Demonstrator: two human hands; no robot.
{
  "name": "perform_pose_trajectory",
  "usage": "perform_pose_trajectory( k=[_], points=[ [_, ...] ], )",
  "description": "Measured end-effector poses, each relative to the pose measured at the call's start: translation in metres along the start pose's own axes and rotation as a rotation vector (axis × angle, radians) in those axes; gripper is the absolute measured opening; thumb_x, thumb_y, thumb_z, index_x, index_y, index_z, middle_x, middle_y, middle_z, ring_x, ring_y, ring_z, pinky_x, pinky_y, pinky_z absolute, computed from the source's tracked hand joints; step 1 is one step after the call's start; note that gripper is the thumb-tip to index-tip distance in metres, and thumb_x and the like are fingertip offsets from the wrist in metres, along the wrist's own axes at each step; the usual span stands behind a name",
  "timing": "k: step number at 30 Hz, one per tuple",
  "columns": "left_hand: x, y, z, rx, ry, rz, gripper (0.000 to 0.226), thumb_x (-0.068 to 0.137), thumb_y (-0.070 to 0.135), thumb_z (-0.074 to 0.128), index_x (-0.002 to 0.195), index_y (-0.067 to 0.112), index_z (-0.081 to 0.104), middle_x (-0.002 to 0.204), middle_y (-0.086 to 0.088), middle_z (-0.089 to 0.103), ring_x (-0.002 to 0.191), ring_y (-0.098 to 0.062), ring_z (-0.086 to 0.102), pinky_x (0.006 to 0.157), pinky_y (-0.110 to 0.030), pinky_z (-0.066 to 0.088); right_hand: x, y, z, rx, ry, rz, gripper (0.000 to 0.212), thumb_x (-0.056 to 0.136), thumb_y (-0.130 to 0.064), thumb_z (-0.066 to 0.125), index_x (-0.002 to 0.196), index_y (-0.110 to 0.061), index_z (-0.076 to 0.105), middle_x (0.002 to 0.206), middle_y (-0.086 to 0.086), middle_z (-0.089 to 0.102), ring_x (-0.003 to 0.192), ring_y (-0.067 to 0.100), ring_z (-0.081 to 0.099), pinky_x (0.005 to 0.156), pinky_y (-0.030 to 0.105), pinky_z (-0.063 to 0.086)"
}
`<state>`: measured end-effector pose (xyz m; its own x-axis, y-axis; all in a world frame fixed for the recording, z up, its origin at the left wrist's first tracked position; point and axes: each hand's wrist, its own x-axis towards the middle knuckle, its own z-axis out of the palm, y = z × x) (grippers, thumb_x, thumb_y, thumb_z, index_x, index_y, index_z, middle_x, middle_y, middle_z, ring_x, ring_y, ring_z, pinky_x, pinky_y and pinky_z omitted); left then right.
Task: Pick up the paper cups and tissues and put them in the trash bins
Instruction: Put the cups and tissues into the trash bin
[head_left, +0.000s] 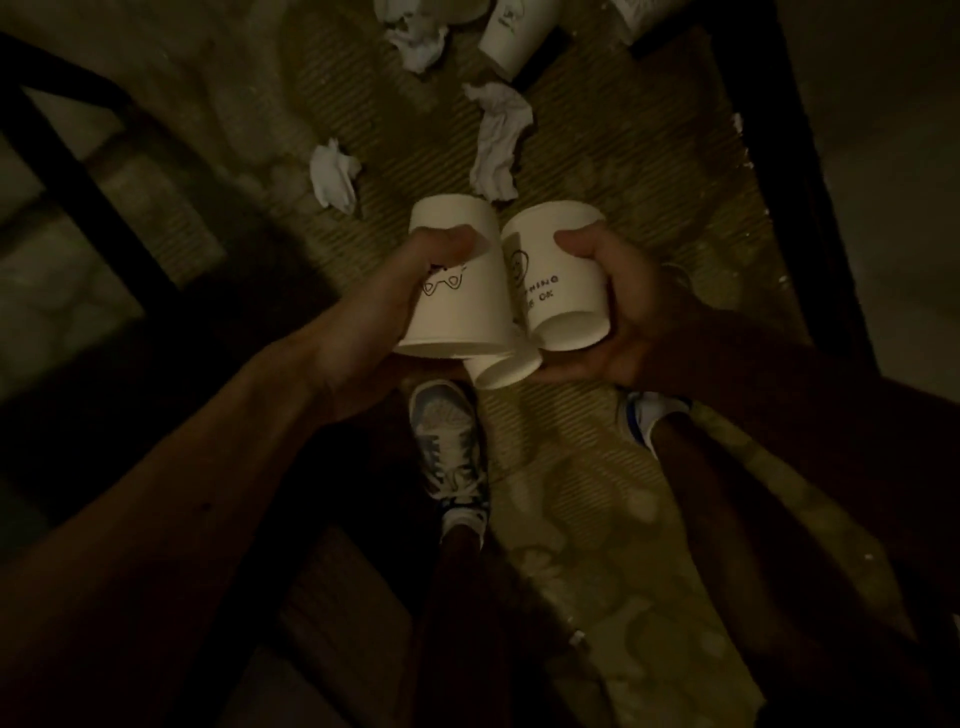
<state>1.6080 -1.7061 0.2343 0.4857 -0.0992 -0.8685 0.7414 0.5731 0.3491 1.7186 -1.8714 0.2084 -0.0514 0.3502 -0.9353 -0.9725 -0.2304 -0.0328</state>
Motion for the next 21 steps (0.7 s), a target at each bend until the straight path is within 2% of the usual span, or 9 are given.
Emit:
perform_pose_trajectory(
  k=[3,7,9,12,15,18,21],
  points=[
    [-0.017,-0.001,0.017,-0.036,0.015,0.071,0.033,0.08,0.055,0.056,0.082,0.032,0.08,0.087,0.002,0.075,0.076,-0.014,0.073,0.056,-0.029,0.056,-0.03,0.005,0.004,-0.025,0.048,-0.069,0.042,0.078,-0.034,0.069,0.117,-0.02,0.059,0.107,0.012,0.07,0.087,0.03,0.072,0.065,0.055,0.058],
    [-0.033,-0.004,0.049,-0.072,0.007,0.11,0.034,0.082,0.051,0.059,0.101,0.024,0.069,0.082,0.002,0.075,0.075,-0.013,0.073,0.057,-0.028,0.056,-0.063,0.015,-0.009,-0.061,0.091,-0.167,0.021,0.084,-0.034,0.067,0.099,-0.02,0.065,0.087,0.004,0.074,0.076,0.021,0.074,0.06,0.044,0.059],
    [-0.042,-0.008,0.069,-0.065,-0.037,0.114,0.039,0.081,0.051,0.058,0.106,0.022,0.063,0.08,0.003,0.075,0.074,-0.011,0.073,0.057,-0.026,0.056,-0.08,0.027,-0.02,-0.015,0.12,-0.199,0.021,0.084,-0.035,0.068,0.099,-0.02,0.064,0.091,0.005,0.074,0.079,0.02,0.074,0.063,0.042,0.06],
    [-0.053,-0.016,0.097,-0.019,-0.08,0.073,0.047,0.076,0.051,0.057,0.111,0.02,0.061,0.083,0.001,0.075,0.077,-0.014,0.073,0.06,-0.028,0.056,-0.107,0.054,-0.042,0.102,0.117,-0.24,0.04,0.082,-0.038,0.07,0.118,-0.021,0.061,0.113,0.008,0.07,0.099,0.025,0.07,0.082,0.048,0.058],
    [-0.061,-0.028,0.126,0.087,-0.097,0.025,0.046,0.075,0.052,0.058,0.107,0.02,0.069,0.092,-0.003,0.075,0.084,-0.017,0.073,0.067,-0.033,0.057,-0.137,0.087,-0.07,0.219,0.108,-0.309,0.058,0.07,-0.042,0.074,0.122,-0.021,0.06,0.113,0.007,0.072,0.101,0.024,0.071,0.085,0.046,0.057],
    [-0.068,-0.049,0.165,0.24,-0.162,0.003,0.038,0.077,0.054,0.058,0.087,0.025,0.081,0.094,-0.002,0.076,0.087,-0.017,0.073,0.067,-0.032,0.057,-0.169,0.127,-0.103,0.307,0.097,-0.404,0.044,0.075,-0.044,0.072,0.113,-0.024,0.063,0.102,0.001,0.075,0.097,0.02,0.072,0.085,0.045,0.058],
    [-0.085,-0.077,0.211,0.353,-0.207,-0.044,0.033,0.088,0.049,0.055,0.09,0.028,0.081,0.099,0.005,0.076,0.094,-0.01,0.072,0.07,-0.025,0.057,-0.2,0.17,-0.138,0.4,0.098,-0.483,0.036,0.074,-0.046,0.069,0.106,-0.028,0.064,0.1,-0.005,0.076,0.099,0.016,0.071,0.087,0.044,0.058]
  ],
)
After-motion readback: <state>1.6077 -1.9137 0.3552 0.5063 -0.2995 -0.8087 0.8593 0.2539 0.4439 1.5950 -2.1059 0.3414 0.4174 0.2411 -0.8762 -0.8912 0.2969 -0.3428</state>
